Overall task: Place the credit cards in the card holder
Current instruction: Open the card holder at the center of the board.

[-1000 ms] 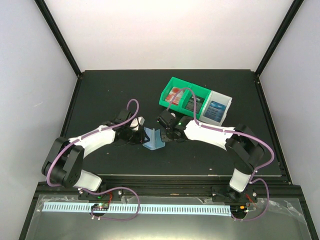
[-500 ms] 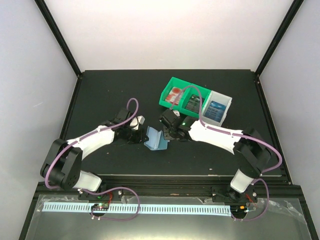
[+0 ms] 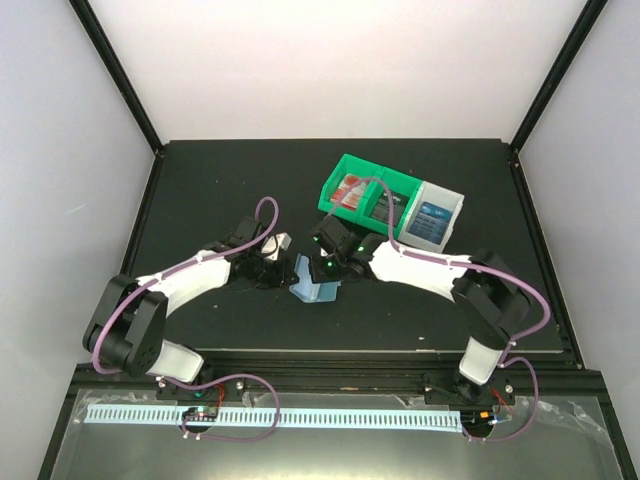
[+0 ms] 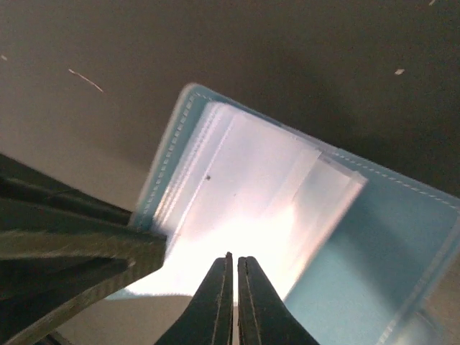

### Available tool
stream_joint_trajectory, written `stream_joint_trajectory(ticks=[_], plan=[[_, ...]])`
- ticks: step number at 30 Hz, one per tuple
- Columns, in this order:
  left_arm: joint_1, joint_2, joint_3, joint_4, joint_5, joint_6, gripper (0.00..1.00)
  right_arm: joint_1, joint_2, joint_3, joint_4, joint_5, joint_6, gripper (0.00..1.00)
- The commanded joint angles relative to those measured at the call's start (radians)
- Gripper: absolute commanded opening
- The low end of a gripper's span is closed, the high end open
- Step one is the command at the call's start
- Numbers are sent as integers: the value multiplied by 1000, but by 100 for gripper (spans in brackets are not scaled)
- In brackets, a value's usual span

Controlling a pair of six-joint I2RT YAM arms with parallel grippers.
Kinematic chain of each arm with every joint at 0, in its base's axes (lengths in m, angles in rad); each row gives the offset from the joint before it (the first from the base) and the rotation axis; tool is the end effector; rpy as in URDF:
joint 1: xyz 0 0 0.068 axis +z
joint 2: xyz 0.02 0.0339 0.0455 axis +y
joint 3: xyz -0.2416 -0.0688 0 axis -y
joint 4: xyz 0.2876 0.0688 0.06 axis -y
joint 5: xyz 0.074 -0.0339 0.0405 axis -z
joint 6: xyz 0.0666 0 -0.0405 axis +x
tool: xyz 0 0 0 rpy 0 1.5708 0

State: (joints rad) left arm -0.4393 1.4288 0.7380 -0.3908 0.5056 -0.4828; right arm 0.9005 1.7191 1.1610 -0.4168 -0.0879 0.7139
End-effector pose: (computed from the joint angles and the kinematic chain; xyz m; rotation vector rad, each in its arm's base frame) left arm 0.2649 -0.1601 0.0989 0.1185 2.7769 -0.9497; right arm 0.2502 0.3251 0.1349 -0.2889 2.6946 0.6835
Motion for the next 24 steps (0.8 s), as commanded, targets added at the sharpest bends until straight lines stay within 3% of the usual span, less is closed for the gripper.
stream_joint_trajectory(ticks=[1,4,9,15,19,24], plan=[[-2,7,-1,31,16,-12,2,-5,93,32,42,-78,-21,7],[-4,8,-14,47,12,-36,2,-5,134,36,43,-60,-29,9],[-4,18,-25,49,-16,-68,3,-6,170,44,4,-4,-68,21],[-2,4,-20,24,-67,-78,17,-6,170,19,17,3,-82,36],[-3,-19,-12,0,-108,-75,24,-7,163,24,-9,74,-77,37],[-3,-26,6,-28,-112,-62,19,-5,162,21,-51,178,-70,32]])
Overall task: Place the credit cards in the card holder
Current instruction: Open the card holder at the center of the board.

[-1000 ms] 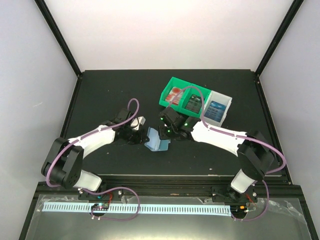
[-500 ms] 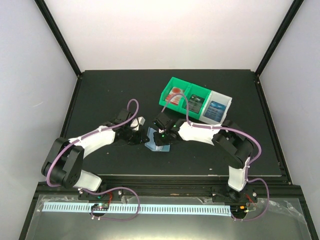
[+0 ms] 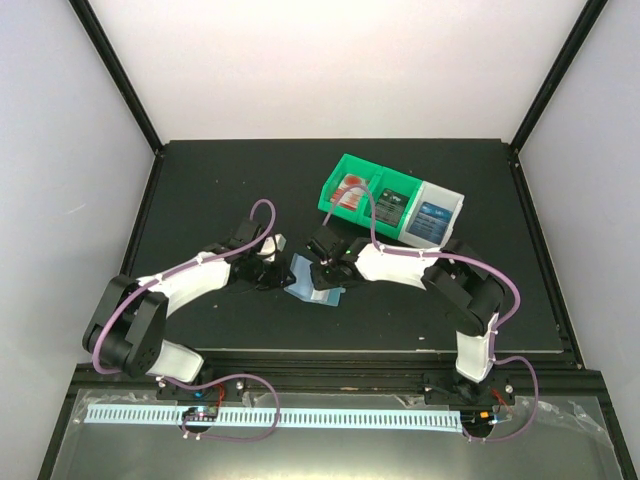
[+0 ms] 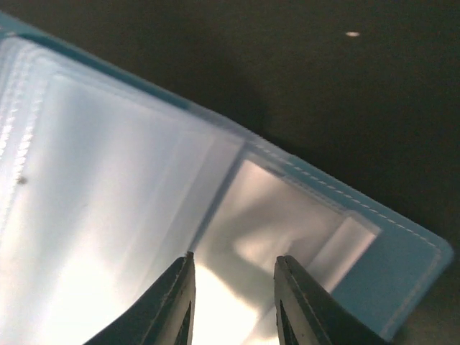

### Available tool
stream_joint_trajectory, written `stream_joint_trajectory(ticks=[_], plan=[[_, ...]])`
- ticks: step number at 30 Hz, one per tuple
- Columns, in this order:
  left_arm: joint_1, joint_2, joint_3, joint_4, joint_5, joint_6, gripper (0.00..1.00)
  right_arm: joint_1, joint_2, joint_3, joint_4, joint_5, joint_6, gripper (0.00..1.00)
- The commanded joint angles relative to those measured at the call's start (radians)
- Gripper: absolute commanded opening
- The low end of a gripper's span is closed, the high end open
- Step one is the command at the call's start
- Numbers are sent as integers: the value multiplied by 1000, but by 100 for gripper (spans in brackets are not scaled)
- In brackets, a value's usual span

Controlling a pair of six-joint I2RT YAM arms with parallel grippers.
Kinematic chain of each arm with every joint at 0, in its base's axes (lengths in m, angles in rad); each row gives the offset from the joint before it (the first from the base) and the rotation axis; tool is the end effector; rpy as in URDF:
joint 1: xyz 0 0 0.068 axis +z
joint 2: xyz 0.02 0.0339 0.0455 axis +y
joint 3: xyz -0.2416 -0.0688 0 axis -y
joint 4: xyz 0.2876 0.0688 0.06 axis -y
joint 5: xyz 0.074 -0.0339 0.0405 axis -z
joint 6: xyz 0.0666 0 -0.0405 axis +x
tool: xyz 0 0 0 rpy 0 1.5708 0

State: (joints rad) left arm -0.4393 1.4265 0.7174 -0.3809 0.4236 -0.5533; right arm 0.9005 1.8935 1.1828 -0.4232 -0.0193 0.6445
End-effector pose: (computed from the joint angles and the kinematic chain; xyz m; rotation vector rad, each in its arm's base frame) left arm 0.2643 -0.1545 0.0914 -0.0121 2.7986 -0.8547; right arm 0.2557 0.3246 0.0731 -0.3642 2.7830 0.4543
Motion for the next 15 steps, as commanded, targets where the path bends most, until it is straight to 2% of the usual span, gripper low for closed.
stream_joint_trajectory(ticks=[1,5,8,15], plan=[[-2,-26,29,-40,-26,11,19,-6,-13,-2,-49,118,1,31],[-2,-24,30,-34,30,19,21,-6,-21,-2,-42,133,2,28],[-2,-25,20,-12,88,20,21,-6,-59,-19,16,66,-14,29],[-2,-12,23,4,142,34,6,-24,-155,-78,105,-73,11,41]])
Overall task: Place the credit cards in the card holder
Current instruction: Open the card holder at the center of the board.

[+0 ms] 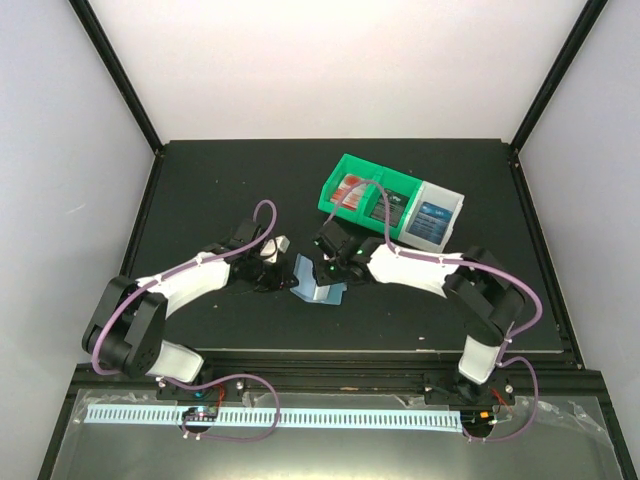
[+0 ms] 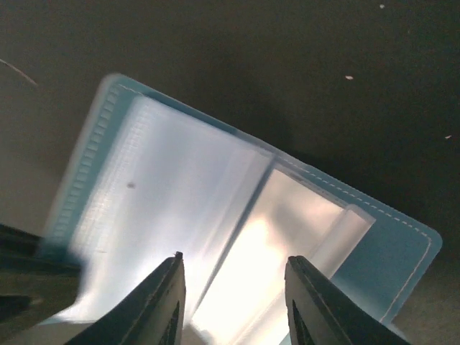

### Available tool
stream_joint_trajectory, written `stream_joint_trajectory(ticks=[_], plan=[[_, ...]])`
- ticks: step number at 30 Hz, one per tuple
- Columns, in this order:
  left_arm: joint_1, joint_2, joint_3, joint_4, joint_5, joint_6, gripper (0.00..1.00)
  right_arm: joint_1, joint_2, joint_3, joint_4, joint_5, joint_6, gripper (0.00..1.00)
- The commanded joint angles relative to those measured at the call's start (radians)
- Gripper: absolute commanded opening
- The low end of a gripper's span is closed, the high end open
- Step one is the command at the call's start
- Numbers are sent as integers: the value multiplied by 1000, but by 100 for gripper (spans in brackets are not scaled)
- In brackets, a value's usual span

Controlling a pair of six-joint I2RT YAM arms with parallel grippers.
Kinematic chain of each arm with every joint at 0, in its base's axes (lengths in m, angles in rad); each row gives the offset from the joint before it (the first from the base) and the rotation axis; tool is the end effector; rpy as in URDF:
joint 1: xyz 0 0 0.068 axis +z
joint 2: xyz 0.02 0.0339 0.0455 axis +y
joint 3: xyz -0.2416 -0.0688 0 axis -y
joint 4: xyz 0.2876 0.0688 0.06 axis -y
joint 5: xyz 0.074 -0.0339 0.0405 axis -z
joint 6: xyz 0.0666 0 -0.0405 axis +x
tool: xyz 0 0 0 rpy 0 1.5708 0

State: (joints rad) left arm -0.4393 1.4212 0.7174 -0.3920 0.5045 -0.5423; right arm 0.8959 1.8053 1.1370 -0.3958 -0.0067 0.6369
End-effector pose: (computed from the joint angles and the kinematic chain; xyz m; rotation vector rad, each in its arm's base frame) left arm 0.2602 -0.1578 0.0944 0.0304 2.8094 -0.9573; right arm 0.2541 0.3183 0.0944 -0.3559 2.7148 0.4983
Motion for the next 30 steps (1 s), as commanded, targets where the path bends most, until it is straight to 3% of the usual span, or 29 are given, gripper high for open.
stream_joint_trajectory(ticks=[1,5,15,25,30], plan=[[-2,-8,22,18,69,23,5,-24,-74,-40,90,-108,21,42],[-2,-17,20,22,81,23,2,-29,-83,-51,145,-193,34,49],[-4,-25,7,31,89,14,2,-30,58,22,124,-244,33,49],[-2,-26,7,13,55,10,2,-29,63,3,66,-118,38,34],[-3,-22,12,-8,10,7,1,-28,44,8,5,-21,38,32]])
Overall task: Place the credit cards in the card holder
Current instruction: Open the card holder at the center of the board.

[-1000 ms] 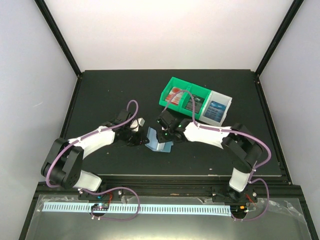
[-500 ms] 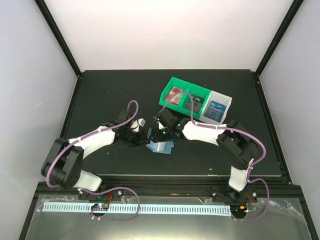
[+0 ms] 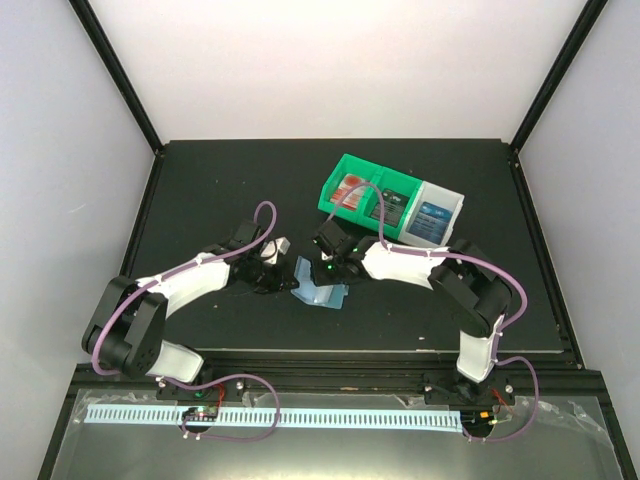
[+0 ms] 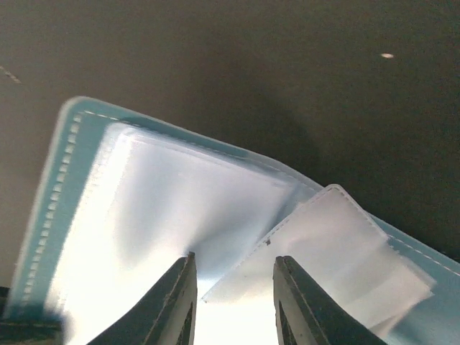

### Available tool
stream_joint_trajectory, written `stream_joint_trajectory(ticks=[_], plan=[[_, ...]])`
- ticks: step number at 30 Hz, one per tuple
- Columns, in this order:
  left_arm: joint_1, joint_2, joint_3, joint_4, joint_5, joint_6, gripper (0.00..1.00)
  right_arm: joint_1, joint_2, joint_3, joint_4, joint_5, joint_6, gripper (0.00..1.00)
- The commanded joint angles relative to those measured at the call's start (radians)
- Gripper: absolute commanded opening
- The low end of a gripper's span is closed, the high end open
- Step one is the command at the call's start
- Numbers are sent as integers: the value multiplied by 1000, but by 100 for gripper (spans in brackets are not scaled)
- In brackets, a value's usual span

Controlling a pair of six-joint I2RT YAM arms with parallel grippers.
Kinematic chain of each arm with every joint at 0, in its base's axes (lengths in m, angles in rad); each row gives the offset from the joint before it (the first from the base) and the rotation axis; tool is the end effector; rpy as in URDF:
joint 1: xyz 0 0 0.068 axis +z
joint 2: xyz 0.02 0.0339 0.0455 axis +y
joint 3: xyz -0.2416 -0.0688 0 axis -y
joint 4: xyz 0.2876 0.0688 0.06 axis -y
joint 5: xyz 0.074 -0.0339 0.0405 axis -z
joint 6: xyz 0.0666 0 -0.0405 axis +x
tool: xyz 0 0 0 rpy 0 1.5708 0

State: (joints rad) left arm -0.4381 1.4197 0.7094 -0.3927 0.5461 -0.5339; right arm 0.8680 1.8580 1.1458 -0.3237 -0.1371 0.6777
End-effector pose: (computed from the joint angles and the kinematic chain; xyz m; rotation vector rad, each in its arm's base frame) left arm 0.2568 -0.1585 0.0935 0.0527 2.8162 -1.0087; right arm 0.2624 0.3238 0.0822 -0.3157 2.7582 0.6675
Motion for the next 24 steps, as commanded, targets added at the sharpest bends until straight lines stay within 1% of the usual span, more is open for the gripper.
stream_joint_trajectory(ticks=[1,5,13,16,18,20,22,24], plan=[[-3,-21,21,-11,-40,-2,2,0,-15,-2,-86,129,-3,32],[-3,-21,19,-19,-64,-8,2,0,-37,-14,-151,212,-4,33],[-4,-22,10,-11,-58,-7,2,0,-94,-29,-304,423,13,37],[-4,-25,11,-11,-49,-3,2,1,-133,-4,-335,454,5,39],[-4,-27,12,-12,-44,0,1,1,-152,19,-326,426,-16,41],[-3,-31,10,-10,-40,1,2,1,-169,27,-281,347,-48,42],[-4,-34,11,-11,-38,1,2,2,-169,38,-234,256,-65,39],[-4,-37,10,-11,-33,3,2,3,-160,51,-199,175,-71,34]])
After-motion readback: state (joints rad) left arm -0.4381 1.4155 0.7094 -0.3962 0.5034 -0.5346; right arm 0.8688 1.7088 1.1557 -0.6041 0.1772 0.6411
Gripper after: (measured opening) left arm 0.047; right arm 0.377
